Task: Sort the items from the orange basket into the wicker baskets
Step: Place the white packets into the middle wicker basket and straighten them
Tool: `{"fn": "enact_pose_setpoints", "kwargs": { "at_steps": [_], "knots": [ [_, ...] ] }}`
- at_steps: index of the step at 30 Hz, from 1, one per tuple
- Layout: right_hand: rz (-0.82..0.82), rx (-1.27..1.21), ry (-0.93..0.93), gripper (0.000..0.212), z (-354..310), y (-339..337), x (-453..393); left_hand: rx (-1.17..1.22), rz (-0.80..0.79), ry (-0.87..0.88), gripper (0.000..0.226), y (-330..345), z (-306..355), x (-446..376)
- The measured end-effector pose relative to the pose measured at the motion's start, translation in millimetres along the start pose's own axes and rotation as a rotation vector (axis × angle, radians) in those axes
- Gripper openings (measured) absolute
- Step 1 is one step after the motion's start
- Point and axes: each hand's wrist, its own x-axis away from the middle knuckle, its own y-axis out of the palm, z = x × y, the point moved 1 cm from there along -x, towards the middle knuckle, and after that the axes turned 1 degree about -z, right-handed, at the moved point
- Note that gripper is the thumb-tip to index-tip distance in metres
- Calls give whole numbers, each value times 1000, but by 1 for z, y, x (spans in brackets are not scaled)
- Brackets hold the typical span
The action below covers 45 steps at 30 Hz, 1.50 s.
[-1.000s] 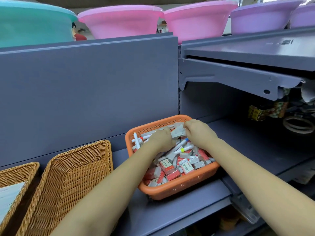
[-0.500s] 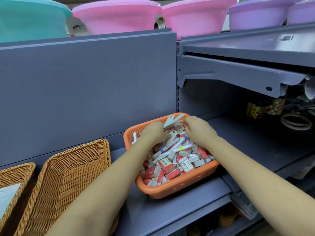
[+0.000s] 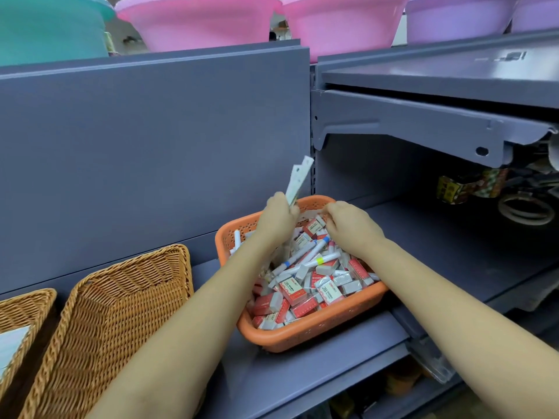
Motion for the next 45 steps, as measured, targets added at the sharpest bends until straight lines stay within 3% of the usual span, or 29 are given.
{"fn": "enact_pose_setpoints", "kwargs": {
  "at_steps": [4, 7, 11, 13, 15, 18, 21, 25, 28, 37, 40, 45],
  "knots": [
    [5, -4, 2, 28, 1, 1, -1, 271, 135, 74, 17, -11, 3, 1],
    [12, -11, 6, 28, 0, 1, -1, 444, 113, 96, 17, -11, 4, 9],
    [9, -16, 12, 29, 1, 1, -1, 482, -185, -6, 25, -3, -6, 17],
    [2, -16, 15, 29, 0, 1, -1, 339, -359, -60, 20, 1, -12, 18],
    [2, -12, 22, 28, 0, 1, 0, 218, -408, -66, 7, 6, -13, 19],
    [-5, -10, 24, 24, 1, 3, -1, 172, -182, -17, 12, 6, -8, 10],
    [-11, 19, 8, 25, 1, 2, -1, -187, 74, 56, 5, -1, -4, -3],
    [-53, 60, -38, 30, 0, 3, -1, -695, 4, 104, 11, 4, -4, -6],
    [-90, 120, -51, 28, -1, 6, 0, -843, -61, 108, 21, 15, -5, -3],
    [-146, 175, -107, 32, -3, 5, 0, -868, -55, 158, 34, 19, 0, -2],
    [-126, 123, -123, 30, -3, 2, 2, -723, 17, 159, 40, 18, -1, -1],
    [-114, 94, -142, 27, -4, -6, 4, -368, 178, 110, 23, 4, 10, 5]
  ]
}}
